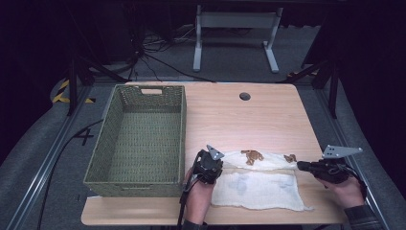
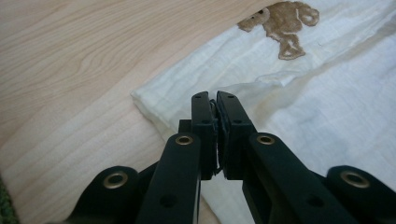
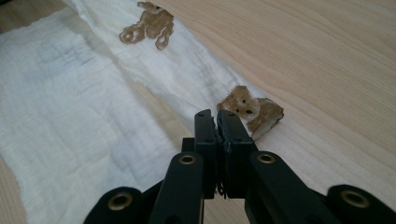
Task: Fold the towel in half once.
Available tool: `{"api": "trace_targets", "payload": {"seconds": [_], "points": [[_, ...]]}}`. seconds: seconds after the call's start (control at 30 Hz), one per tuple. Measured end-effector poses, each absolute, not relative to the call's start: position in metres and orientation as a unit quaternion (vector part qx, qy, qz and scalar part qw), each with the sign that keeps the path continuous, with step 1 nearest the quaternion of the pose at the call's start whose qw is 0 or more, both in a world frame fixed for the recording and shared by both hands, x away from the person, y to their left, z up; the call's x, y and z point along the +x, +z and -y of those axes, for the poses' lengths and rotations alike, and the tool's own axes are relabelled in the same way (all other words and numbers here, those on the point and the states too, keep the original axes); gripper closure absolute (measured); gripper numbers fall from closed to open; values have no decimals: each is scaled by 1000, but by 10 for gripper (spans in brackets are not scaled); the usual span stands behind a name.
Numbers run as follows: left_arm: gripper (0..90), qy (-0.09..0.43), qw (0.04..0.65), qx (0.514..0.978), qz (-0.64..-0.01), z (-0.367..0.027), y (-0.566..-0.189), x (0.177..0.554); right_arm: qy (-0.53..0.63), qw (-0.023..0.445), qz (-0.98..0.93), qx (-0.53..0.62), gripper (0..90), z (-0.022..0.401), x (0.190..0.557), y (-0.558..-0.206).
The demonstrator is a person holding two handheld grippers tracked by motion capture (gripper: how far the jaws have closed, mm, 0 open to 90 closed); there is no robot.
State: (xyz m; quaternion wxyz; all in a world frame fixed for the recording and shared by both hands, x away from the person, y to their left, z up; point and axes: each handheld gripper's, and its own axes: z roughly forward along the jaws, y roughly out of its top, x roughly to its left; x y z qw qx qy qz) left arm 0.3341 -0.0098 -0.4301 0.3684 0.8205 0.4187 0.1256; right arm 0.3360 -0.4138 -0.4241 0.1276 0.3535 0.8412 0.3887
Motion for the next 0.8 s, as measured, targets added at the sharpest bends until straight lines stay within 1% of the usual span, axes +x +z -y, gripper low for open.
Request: {"api": "trace_targets", "payload": {"seconds": [0.4, 0.63, 0.8], "points": [[865, 123, 378, 819, -413, -5, -430, 300, 387, 129, -850, 334, 873, 411, 303, -426], [863, 123, 376, 826, -402, -9, -428, 284, 391, 121, -851, 328, 873, 411, 283, -428], [863, 112, 378, 827, -401, -14, -431, 276, 394, 112, -854, 320, 873, 412, 272, -431]]}}
